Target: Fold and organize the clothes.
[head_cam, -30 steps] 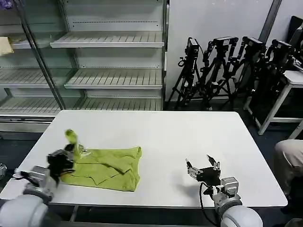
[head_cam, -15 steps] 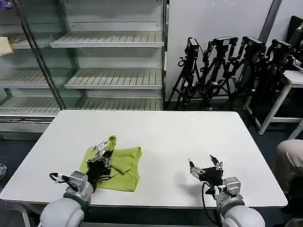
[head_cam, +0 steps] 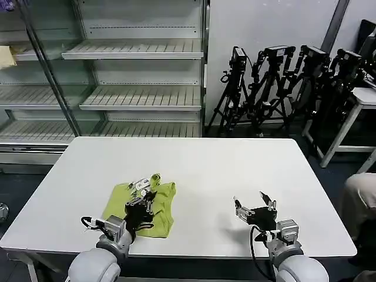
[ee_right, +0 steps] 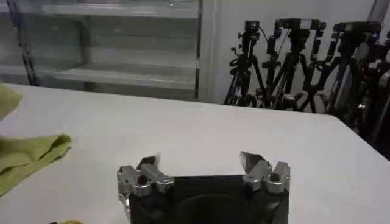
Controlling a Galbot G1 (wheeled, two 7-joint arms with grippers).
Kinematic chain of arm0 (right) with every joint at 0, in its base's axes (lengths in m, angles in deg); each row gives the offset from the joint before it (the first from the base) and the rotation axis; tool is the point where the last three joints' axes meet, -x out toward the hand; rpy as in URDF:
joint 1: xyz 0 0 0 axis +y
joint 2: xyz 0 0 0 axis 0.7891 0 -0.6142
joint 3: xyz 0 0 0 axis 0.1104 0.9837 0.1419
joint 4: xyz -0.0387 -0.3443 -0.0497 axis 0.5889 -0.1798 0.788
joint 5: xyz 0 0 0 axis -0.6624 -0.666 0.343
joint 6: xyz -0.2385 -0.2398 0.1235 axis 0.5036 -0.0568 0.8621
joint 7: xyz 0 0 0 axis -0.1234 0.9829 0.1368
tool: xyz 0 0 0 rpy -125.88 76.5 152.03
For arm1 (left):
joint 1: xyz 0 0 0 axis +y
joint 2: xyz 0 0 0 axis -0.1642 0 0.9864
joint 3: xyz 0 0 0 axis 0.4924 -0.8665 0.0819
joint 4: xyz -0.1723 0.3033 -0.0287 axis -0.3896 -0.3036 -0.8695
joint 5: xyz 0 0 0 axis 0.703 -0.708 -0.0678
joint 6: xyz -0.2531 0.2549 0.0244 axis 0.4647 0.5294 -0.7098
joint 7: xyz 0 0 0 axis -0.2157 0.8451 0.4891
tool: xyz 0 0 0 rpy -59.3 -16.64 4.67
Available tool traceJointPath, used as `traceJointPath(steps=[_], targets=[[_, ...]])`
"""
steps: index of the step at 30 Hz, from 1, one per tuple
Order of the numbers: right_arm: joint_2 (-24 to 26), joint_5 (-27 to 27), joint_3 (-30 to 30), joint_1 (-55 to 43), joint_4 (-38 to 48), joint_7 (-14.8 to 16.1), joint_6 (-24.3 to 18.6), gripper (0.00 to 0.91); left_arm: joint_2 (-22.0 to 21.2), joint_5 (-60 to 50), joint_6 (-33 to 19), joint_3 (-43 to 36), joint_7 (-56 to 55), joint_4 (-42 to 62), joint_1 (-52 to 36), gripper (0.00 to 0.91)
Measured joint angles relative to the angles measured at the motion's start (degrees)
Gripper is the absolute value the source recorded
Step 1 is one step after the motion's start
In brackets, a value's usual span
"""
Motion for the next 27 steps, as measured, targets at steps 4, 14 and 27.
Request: traceJointPath(steps=[4,14,27], targets=[[0.0,0.0,0.1,0.0,-0.1,0.1,0.0,0.907,-0.2,1.2,-0.6,0.0,-0.5,-0.4,-0.4,0.907],[0.0,0.0,0.8,-0.6,-0.1,0.4,0.0,0.907,1.5,5.8,-3.3,5.7,-3.0,-2.1,0.1,0.907],[1.0,0.2,0.5,-0.5,-0.3,0.6,-0.2,0.907,1.0,10.3,-1.2,13.2,-6.8,5.1,2.3,0.907]])
